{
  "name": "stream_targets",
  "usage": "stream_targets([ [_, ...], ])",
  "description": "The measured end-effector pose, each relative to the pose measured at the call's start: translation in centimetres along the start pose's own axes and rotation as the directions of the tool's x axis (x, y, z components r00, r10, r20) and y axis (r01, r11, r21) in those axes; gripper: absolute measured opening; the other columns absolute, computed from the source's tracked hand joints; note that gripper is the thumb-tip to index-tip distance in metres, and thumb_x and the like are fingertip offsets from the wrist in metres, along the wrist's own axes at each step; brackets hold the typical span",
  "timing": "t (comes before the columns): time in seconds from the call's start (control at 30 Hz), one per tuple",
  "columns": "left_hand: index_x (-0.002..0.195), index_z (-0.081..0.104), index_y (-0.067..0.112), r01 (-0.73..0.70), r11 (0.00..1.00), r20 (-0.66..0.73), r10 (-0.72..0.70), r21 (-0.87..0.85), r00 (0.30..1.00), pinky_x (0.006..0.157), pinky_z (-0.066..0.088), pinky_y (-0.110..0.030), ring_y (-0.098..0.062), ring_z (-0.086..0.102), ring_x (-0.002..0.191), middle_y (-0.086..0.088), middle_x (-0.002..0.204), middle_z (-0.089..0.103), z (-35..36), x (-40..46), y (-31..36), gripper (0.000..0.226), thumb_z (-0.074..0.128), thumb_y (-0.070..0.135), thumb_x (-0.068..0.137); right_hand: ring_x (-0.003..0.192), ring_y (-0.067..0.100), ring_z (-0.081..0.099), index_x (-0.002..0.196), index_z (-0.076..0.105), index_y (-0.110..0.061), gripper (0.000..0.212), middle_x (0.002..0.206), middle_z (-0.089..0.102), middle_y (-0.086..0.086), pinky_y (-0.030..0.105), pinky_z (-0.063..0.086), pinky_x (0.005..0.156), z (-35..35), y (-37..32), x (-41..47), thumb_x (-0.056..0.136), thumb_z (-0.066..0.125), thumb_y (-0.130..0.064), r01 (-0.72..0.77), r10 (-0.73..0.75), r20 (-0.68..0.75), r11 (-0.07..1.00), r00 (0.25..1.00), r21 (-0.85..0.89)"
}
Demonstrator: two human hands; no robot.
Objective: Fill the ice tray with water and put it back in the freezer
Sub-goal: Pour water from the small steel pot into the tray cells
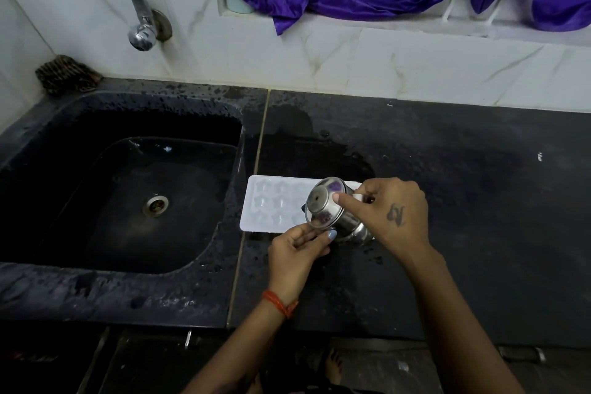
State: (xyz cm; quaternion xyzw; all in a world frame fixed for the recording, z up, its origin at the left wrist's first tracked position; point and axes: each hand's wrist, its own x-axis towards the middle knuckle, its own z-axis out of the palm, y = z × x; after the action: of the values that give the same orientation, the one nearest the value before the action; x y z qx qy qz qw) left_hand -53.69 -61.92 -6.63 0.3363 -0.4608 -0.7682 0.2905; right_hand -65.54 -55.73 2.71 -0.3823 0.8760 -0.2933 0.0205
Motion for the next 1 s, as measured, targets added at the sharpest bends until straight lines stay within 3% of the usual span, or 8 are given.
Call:
stream_targets([
  [0.07, 0.087, 0.073, 0.016, 0.034, 0.999, 0.029, -0.034, -0.024, 0.999, 0.065, 0.056, -0.02, -0.012, 0.071, 0.08, -0.003, 0.085, 0.076, 0.2, 0.0, -0.2, 0.019, 0.071, 0.001, 0.076, 0.051, 0.015, 0.054, 0.059, 0.065, -0.014, 0.041, 0.049, 0.058, -0.001, 0.024, 0.032, 0.05, -0.2, 0.0, -0.1, 0.077, 0.067, -0.051, 0.012, -0.012, 0.004, 0.999, 1.0, -0.052],
  [0.23, 0.096, 0.071, 0.007, 0.082, 0.996, 0.075, -0.079, -0.039, 0.994, 0.068, 0.057, -0.021, -0.012, 0.071, 0.081, -0.003, 0.084, 0.076, 0.4, 0.0, -0.5, 0.019, 0.068, 0.001, 0.079, 0.06, 0.019, 0.058, 0.062, 0.064, -0.016, 0.042, 0.058, 0.061, 0.0, 0.031, 0.044, 0.061, -0.3, -0.1, -0.3, 0.079, 0.062, -0.054, 0.041, -0.039, 0.027, 0.992, 0.999, -0.115],
  [0.7, 0.092, 0.071, 0.01, 0.118, 0.99, 0.091, -0.111, -0.074, 0.99, 0.071, 0.058, -0.025, -0.017, 0.071, 0.081, -0.005, 0.083, 0.075, 0.5, 0.2, -0.6, 0.015, 0.068, 0.004, 0.078, 0.06, 0.018, 0.058, 0.067, 0.065, -0.017, 0.04, 0.059, 0.059, -0.002, 0.028, 0.041, 0.058, -0.3, -0.4, -0.4, 0.081, 0.059, -0.054, 0.084, -0.083, 0.009, 0.978, 0.996, -0.19],
  [1.0, 0.094, 0.072, 0.01, 0.017, 0.999, 0.024, -0.017, 0.036, 1.0, 0.07, 0.058, -0.024, -0.013, 0.071, 0.082, -0.001, 0.084, 0.076, 1.4, 0.0, -0.2, 0.02, 0.071, 0.0, 0.076, 0.055, 0.02, 0.059, 0.063, 0.068, -0.01, 0.042, 0.055, 0.063, 0.006, 0.031, 0.043, 0.054, -0.8, 1.2, -0.4, 0.076, 0.067, -0.05, -0.035, 0.036, -0.036, 0.999, 0.999, 0.018],
])
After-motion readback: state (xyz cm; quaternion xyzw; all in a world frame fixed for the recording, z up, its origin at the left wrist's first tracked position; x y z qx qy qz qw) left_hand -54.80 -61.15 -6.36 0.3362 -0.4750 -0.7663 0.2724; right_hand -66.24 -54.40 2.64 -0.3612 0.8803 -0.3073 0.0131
